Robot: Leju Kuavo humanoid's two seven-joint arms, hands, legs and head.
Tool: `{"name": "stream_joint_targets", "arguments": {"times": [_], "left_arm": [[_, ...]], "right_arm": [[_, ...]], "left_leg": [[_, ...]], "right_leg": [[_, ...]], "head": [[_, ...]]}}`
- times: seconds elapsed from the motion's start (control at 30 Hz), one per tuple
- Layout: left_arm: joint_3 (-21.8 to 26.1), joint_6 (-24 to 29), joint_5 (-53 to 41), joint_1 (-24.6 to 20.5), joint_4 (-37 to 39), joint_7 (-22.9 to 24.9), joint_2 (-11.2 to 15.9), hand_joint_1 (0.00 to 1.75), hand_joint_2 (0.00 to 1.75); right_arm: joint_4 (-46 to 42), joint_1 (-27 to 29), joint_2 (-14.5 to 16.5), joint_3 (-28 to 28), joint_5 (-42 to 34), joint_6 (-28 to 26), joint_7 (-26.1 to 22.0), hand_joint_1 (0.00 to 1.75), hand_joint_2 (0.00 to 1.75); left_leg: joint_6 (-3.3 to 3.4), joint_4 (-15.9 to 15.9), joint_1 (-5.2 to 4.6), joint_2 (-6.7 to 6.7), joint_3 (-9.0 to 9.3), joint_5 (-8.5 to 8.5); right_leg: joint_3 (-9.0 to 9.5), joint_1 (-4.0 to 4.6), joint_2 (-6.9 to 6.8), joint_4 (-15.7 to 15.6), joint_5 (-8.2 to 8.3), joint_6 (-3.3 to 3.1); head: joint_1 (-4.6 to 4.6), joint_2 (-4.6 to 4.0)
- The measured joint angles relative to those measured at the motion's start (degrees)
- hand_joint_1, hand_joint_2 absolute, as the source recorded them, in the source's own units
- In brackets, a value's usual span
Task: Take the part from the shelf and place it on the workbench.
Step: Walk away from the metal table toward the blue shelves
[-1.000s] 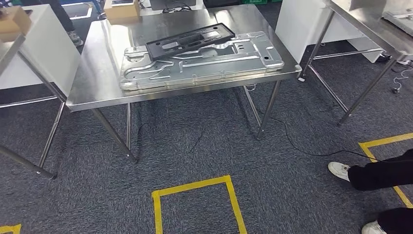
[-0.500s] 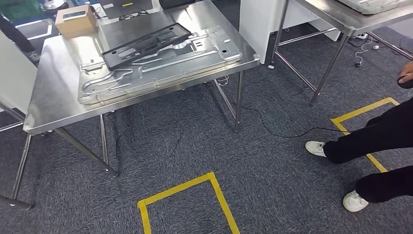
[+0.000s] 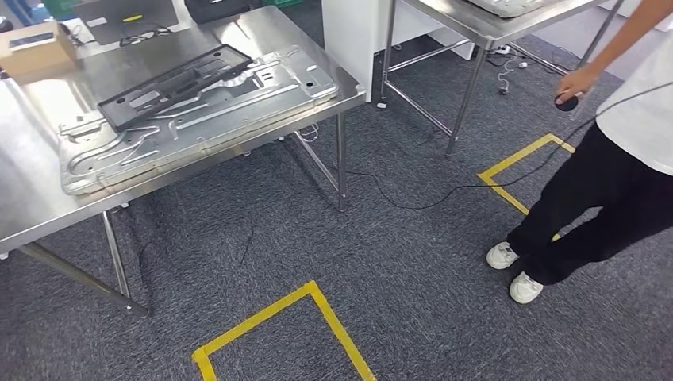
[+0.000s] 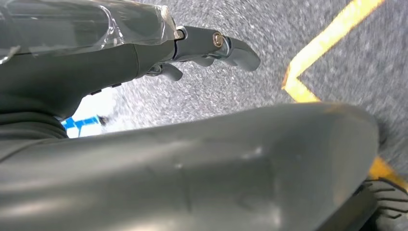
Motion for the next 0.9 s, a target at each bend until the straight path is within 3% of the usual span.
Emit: {"name": "stream_joint_targets", "arguments": {"times": [0.03, 0.07, 0.13, 0.2, 0.23, 0.3, 0.37, 0.4, 0.47, 0.5, 0.53, 0.57, 0.6, 0.67, 0.73, 0.77, 0.8, 0.83, 0.9], "left_arm": [[0.0, 0.3, 0.0, 0.1, 0.0, -0.2, 0.0, 0.0, 0.0], [0.0, 0.8, 0.0, 0.1, 0.0, -0.6, 0.0, 0.0, 0.0], [-0.1, 1.9, 0.0, -0.1, 0.0, -1.4, 0.0, 0.0, 0.0], [-0.2, 3.2, 0.1, -0.2, 0.0, -2.0, -0.1, 0.0, 0.0], [-0.3, 3.8, 0.1, -0.3, 0.0, -2.1, -0.1, 0.0, 0.0], [-0.4, 4.5, 0.2, -0.3, 0.0, -2.0, -0.2, 0.0, 0.0], [-0.6, 4.6, 0.2, -0.4, 0.0, -2.0, -0.3, 0.0, 0.0], [-0.7, 4.7, 0.2, -0.4, 0.0, -2.1, -0.3, 0.0, 0.0], [-0.9, 4.8, 0.3, -0.4, 0.0, -2.5, -0.4, 0.0, 0.0], [-1.0, 4.9, 0.4, -0.4, 0.0, -2.7, -0.4, 0.0, 0.0], [-1.0, 5.0, 0.4, -0.5, 0.0, -2.8, -0.4, 0.0, 0.0], [-1.0, 5.2, 0.5, -0.6, 0.0, -2.9, -0.4, 0.0, 0.0], [-1.0, 5.5, 0.5, -0.8, 0.0, -2.9, -0.4, 0.0, 0.0], [-1.0, 6.0, 0.5, -1.1, 0.0, -3.3, -0.3, 0.0, 0.0], [-1.0, 6.4, 0.6, -1.3, 0.0, -3.5, -0.2, 0.0, 0.0], [-1.0, 6.6, 0.6, -1.3, 0.0, -3.5, -0.1, 0.0, 0.0], [-1.0, 6.8, 0.6, -1.4, 0.0, -3.2, 0.0, 0.0, 0.0], [-1.1, 6.8, 0.4, -1.4, 0.0, -2.6, -0.1, 0.0, 0.0], [-1.3, 6.4, 0.0, -1.2, 0.0, -1.2, -0.1, 0.0, 0.0]], "right_arm": [[0.0, 0.0, 0.0, 0.0, -0.1, 0.0, 0.2, 0.0, 0.0], [0.0, 0.0, 0.0, 0.0, -0.3, -0.1, 0.4, 0.0, 0.0], [0.0, 0.0, -0.1, 0.0, -0.6, -0.3, 0.6, 0.0, 0.0], [0.0, -0.1, 0.0, 0.0, -1.1, -0.5, 0.5, 0.0, 0.0], [0.1, -0.1, 0.0, 0.0, -1.4, -0.6, 0.3, 0.0, 0.0], [0.1, 0.0, 0.0, 0.0, -1.8, -0.6, 0.0, 0.0, 0.0], [0.1, 0.0, 0.1, 0.0, -2.0, -0.5, -0.3, 0.0, 0.0], [0.1, -0.1, 0.1, 0.0, -2.0, -0.5, -0.3, 0.0, 0.0], [0.1, -0.2, 0.1, 0.0, -2.2, -0.5, -0.3, 0.0, 0.0], [0.1, -0.2, 0.2, 0.0, -2.3, -0.4, -0.4, 0.0, 0.0], [0.1, -0.2, 0.2, 0.0, -2.5, -0.4, -0.5, 0.0, 0.0], [0.1, -0.1, 0.3, 0.0, -2.6, -0.3, -0.7, 0.0, 0.0], [0.1, -0.1, 0.4, 0.0, -2.6, -0.3, -0.8, 0.0, 0.0], [0.1, -0.2, 1.0, 0.0, -2.7, -0.3, -0.9, 0.0, 0.0], [0.1, -0.3, 1.5, 0.0, -3.0, -0.3, -1.0, 0.0, 0.0], [0.1, -0.3, 1.6, 0.0, -3.2, -0.3, -1.0, 0.0, 0.0], [0.2, -0.2, 1.6, 0.0, -3.4, -0.3, -1.1, 0.0, 0.0], [0.2, -0.1, 1.6, 0.0, -3.6, -0.3, -1.1, 0.0, 0.0], [0.2, 0.0, 1.6, 0.0, -4.1, -0.3, -1.2, 0.0, 0.0]], "left_leg": [[-0.01, 0.1, 0.01, 0.79, -0.12, 0.0], [-0.03, 0.2, 0.06, 1.51, -0.19, -0.01], [-0.34, 0.6, 0.13, 2.75, -0.25, -0.19], [-0.78, 1.3, -0.04, 3.64, -0.48, -0.52], [-0.92, 1.5, -0.19, 3.91, -0.59, -0.6], [-0.98, 1.8, -0.15, 4.47, -0.7, -0.66], [-1.49, 4.1, 0.26, 2.95, -1.53, -2.51], [-1.91, 6.9, 0.56, 1.67, -2.68, -4.43], [-2.61, 15.7, 1.09, -0.28, -6.32, -9.16], [-2.71, 19.5, 1.23, -0.54, -7.92, -10.61], [-2.61, 21.5, 1.28, -0.72, -8.73, -10.99], [-2.33, 20.7, 1.2, -0.94, -8.28, -10.04], [-1.9, 17.8, 1.05, -1.37, -6.82, -8.15], [-0.59, 8.4, 0.48, -4.15, -2.46, -3.44], [0.43, 2.7, 0.0, -6.66, -0.04, -0.98], [0.63, 1.9, -0.1, -6.91, 0.2, -0.77], [0.62, 1.5, -0.06, -6.21, 0.34, -0.68], [0.45, 0.9, 0.1, -5.36, 0.5, -0.49], [0.15, -0.3, 0.38, -3.61, 0.77, -0.1]], "right_leg": [[-0.28, -0.05, -0.25, 1.3, -0.22, 0.13], [0.8, -0.1, -0.48, 0.0, 0.75, 0.26], [5.97, -0.21, -2.05, -8.5, 4.35, 0.66], [9.94, -0.18, -3.83, -15.9, 6.69, 0.52], [10.44, -0.15, -4.19, -17.2, 6.93, 0.23], [10.17, -0.16, -2.94, -17.4, 7.29, -0.6], [9.9, -0.29, -1.74, -17.5, 7.62, -1.15], [9.72, -0.35, -1.22, -17.5, 7.8, -1.42], [9.29, -0.34, -0.06, -17.5, 8.12, -1.85], [9.11, -0.3, 0.64, -17.5, 8.26, -1.95], [8.98, -0.24, 1.39, -17.5, 8.39, -2.0], [8.92, -0.17, 2.16, -17.5, 8.52, -1.98], [8.94, -0.12, 2.95, -17.5, 8.64, -1.94], [8.94, -0.26, 4.44, -17.7, 8.92, -1.76], [8.52, -0.53, 5.96, -17.8, 9.32, -1.39], [8.21, -0.6, 6.77, -17.8, 9.55, -1.11], [7.9, -0.6, 7.57, -17.8, 9.77, -0.82], [7.61, -0.54, 7.45, -17.6, 9.67, -0.66], [5.95, -0.15, 4.4, -14.4, 7.3, -0.33]], "head": [[-0.01, 0.0], [-0.01, 0.0], [-0.02, 0.0], [-0.03, 0.0], [-0.05, 0.0], [-0.08, -0.01], [-0.08, -0.01], [-0.08, -0.01], [-0.08, -0.01], [-0.08, 0.0], [-0.08, 0.0], [-0.08, -0.01], [-0.08, -0.01], [-0.08, -0.01], [-0.08, -0.01], [-0.07, -0.01], [-0.06, -0.01], [-0.05, 0.0], [-0.02, 0.0]]}}
